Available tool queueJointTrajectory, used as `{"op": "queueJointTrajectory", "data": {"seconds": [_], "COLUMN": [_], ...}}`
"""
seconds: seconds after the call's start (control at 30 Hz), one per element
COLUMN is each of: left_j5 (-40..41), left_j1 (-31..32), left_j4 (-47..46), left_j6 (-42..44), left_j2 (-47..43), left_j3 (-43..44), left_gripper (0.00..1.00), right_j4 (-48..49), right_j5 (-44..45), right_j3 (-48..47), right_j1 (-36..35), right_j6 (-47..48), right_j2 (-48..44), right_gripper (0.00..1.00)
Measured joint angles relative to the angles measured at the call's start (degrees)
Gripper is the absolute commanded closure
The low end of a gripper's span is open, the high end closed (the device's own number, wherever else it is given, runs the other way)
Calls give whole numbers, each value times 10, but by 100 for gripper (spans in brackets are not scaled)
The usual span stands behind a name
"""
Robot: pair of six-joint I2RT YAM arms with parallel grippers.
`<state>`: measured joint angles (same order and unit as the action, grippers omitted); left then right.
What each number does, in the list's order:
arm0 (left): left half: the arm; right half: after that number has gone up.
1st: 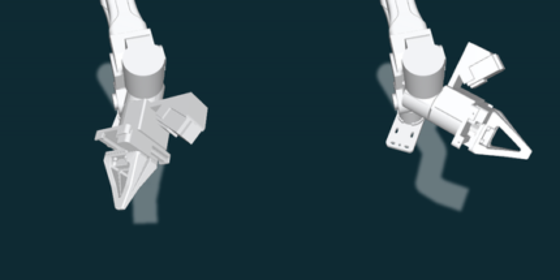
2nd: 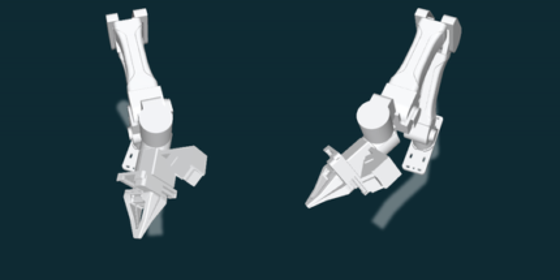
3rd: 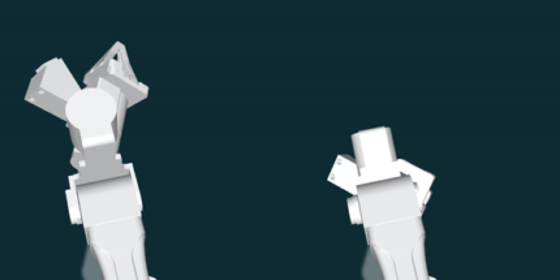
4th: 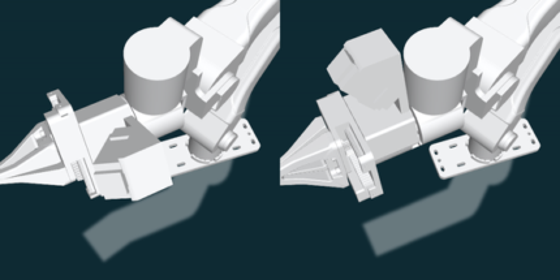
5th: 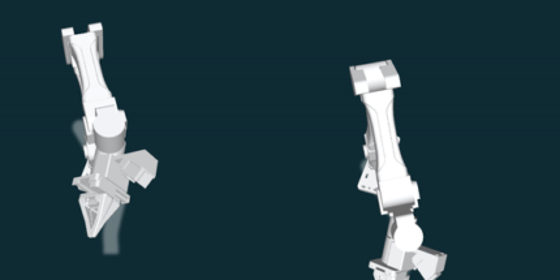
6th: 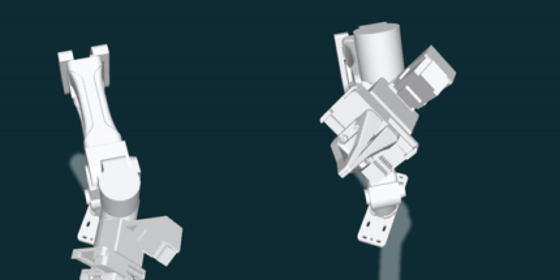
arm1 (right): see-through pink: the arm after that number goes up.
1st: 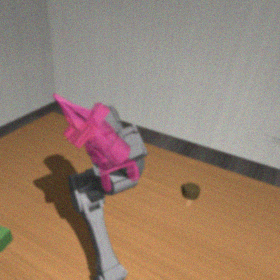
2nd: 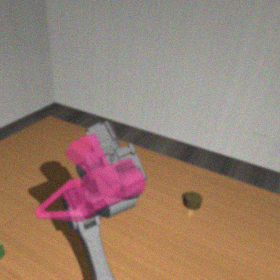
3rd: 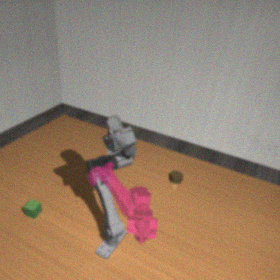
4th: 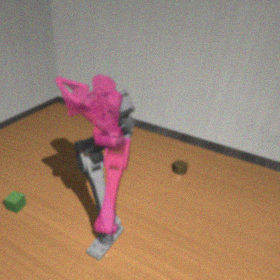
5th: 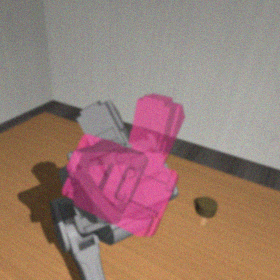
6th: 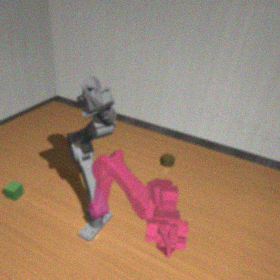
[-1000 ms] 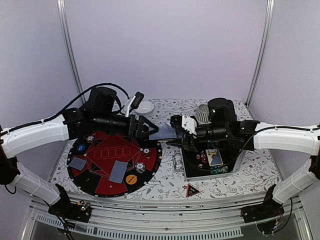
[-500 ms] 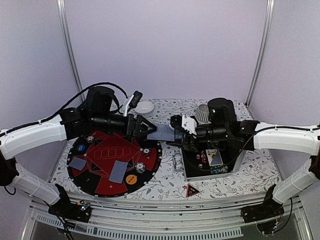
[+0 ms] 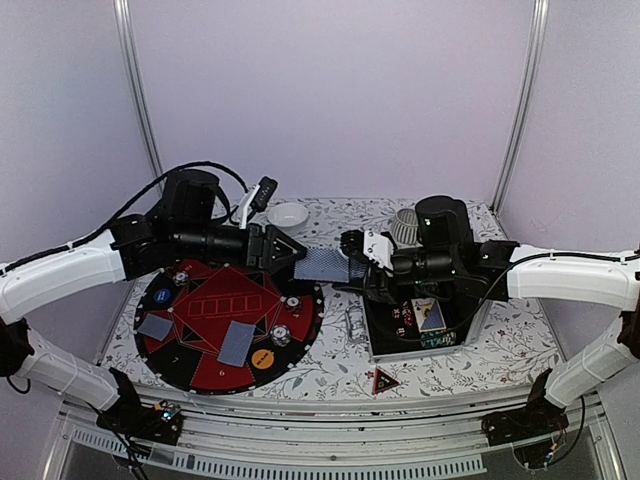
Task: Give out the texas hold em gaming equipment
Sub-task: Pick up the poker card from the face-down deck piles.
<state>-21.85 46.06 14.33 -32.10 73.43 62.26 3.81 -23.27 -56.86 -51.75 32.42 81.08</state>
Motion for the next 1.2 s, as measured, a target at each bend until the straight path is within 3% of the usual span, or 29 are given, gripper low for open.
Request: {"op": "queueJointTrajectory", "data": {"seconds": [0.37,0.83,1.2], "left_j5": [-21,-59,-62], "left_j1": [-1,-2,-2], "left_j4": [-1,-17,-24], "left_j6": [-16,-25,-31], "left_j2": [-16,8,4], "left_j3": [-14,-15,-15], "left_gripper": [53,79,87], "right_j4": [0,0,0], "right_j5": [0,0,1], "right_j3": [0,0,0], "right_j1": [0,0,0], "right_j6": [0,1,4], "right_j2": [0,0,0], "right_gripper": [57,57,57]}}
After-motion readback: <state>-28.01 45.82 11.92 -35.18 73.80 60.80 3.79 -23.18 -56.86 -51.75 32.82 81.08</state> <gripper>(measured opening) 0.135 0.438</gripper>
